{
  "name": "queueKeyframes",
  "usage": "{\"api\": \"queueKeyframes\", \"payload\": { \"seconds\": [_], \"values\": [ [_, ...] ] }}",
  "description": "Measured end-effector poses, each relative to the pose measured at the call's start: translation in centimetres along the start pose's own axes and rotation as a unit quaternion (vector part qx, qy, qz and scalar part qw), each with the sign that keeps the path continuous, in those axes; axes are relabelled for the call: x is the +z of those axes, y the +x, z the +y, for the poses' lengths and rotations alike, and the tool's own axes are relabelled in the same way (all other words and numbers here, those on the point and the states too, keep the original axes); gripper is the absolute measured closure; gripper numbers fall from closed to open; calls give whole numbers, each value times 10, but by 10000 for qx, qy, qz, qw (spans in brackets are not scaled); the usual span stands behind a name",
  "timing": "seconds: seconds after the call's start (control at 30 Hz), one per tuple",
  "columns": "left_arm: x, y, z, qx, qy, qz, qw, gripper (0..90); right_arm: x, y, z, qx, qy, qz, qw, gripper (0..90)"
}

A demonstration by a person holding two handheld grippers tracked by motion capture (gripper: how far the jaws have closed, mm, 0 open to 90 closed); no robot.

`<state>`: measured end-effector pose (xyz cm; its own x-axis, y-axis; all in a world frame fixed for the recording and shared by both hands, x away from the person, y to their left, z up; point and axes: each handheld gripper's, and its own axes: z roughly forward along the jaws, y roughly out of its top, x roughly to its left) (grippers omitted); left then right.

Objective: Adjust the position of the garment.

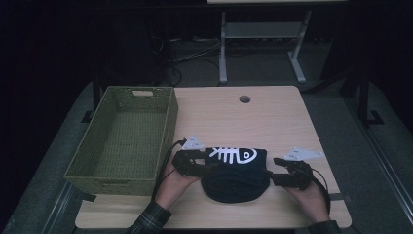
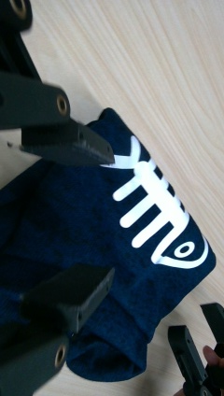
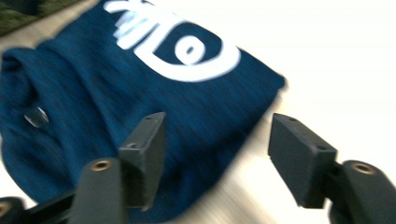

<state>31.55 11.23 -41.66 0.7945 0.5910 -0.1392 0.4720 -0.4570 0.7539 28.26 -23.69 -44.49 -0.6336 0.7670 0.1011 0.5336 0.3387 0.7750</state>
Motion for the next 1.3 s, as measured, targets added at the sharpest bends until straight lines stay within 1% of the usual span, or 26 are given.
{"api": "queueKeyframes", "payload": {
  "seconds": [0.03, 0.07, 0.1, 0.17, 0.27, 0.37, 0.47, 0.53, 0.57, 0.63, 0.7, 0.8, 0.87, 0.93, 1.0, 1.07, 1.1, 1.13, 1.17, 1.2, 1.23, 1.27, 1.3],
  "values": [
    [0, 0, -1, -34, -33, 44, 10000, 344, -3, -4, -5, 53, 27, -106, 9999, 296],
    [0, 0, -2, -12, -2, 75, 10000, 317, -5, -7, -9, 98, 42, -204, 9997, 268],
    [1, 1, -3, -49, -5, 108, 9999, 296, -7, -9, -12, 153, 69, -243, 9996, 251],
    [4, 2, -5, -115, 5, 150, 9998, 258, -9, -14, -22, 184, 149, -418, 9988, 191],
    [9, 6, -8, -169, 56, 249, 9995, 212, -12, -21, -35, 291, 257, -570, 9976, 142],
    [15, 10, -12, -272, 122, 324, 9990, 185, -13, -24, -44, 367, 314, -668, 9966, 122],
    [20, 15, -17, -350, 158, 344, 9987, 175, -10, -27, -45, 397, 338, -781, 9956, 112],
    [24, 17, -19, -459, 183, 260, 9984, 171, -8, -28, -46, 394, 373, -820, 9952, 108],
    [25, 17, -20, -472, 178, 248, 9984, 166, -7, -27, -47, 380, 404, -858, 9948, 103],
    [27, 17, -21, -494, 169, 245, 9983, 164, -5, -27, -48, 332, 443, -899, 9944, 94],
    [31, 17, -23, -437, 231, 245, 9985, 164, -5, -26, -48, 320, 447, -905, 9944, 91],
    [35, 17, -26, -439, 279, 232, 9984, 163, -4, -26, -48, 306, 417, -913, 9945, 88],
    [37, 15, -26, -385, 275, 285, 9985, 164, -4, -26, -48, 306, 413, -911, 9945, 88],
    [39, 13, -27, -291, 340, 331, 9984, 164, -4, -26, -48, 309, 415, -909, 9945, 87],
    [41, 12, -28, -294, 379, 306, 9984, 168, -4, -26, -48, 310, 416, -909, 9945, 87],
    [43, 12, -30, -346, 391, 259, 9983, 169, -4, -26, -48, 310, 417, -910, 9945, 87],
    [43, 12, -31, -365, 372, 219, 9984, 186, -4, -26, -48, 309, 417, -906, 9945, 87],
    [44, 12, -31, -361, 363, 234, 9984, 193, -4, -26, -48, 307, 416, -902, 9946, 88],
    [43, 10, -31, -330, 385, 231, 9984, 198, -4, -26, -48, 304, 415, -900, 9946, 87],
    [44, 9, -31, -280, 393, 220, 9986, 223, -4, -26, -49, 307, 416, -901, 9946, 87],
    [44, 7, -31, -276, 398, 254, 9985, 240, -4, -26, -49, 307, 418, -899, 9946, 87],
    [44, 7, -31, -241, 396, 248, 9986, 246, -4, -26, -49, 307, 419, -900, 9946, 87],
    [44, 6, -31, -233, 394, 224, 9987, 274, -4, -26, -49, 308, 419, -899, 9946, 87]
  ]
}}
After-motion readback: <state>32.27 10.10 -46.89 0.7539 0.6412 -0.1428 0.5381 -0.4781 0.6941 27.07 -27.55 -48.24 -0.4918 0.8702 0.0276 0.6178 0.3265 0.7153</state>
